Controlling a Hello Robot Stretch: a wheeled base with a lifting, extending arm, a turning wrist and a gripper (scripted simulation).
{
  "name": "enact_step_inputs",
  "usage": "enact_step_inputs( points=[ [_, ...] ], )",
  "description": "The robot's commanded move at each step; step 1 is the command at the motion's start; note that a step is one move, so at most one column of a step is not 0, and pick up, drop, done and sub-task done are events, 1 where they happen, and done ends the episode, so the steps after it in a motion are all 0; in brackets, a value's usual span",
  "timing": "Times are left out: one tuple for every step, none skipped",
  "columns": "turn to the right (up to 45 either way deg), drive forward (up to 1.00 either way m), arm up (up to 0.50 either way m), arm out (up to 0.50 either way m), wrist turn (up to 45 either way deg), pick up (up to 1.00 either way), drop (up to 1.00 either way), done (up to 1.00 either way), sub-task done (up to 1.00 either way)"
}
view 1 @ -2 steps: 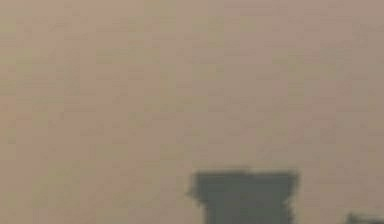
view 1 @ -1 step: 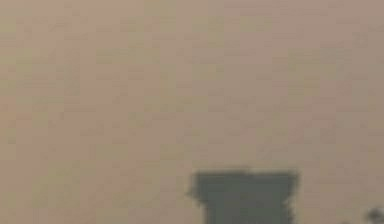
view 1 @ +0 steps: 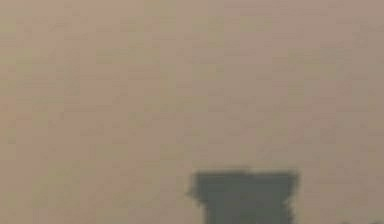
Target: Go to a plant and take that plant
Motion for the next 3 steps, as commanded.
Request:
enact_step_inputs(
  points=[
    [0.0,0.00,-0.04,0.00,0.0,0.00,0.00,0.00,0.00],
    [0.0,0.00,-0.32,0.00,0.0,0.00,0.00,0.00,0.00],
    [0.0,0.00,0.00,0.00,0.0,1.00,0.00,0.00,0.00]
  ],
)
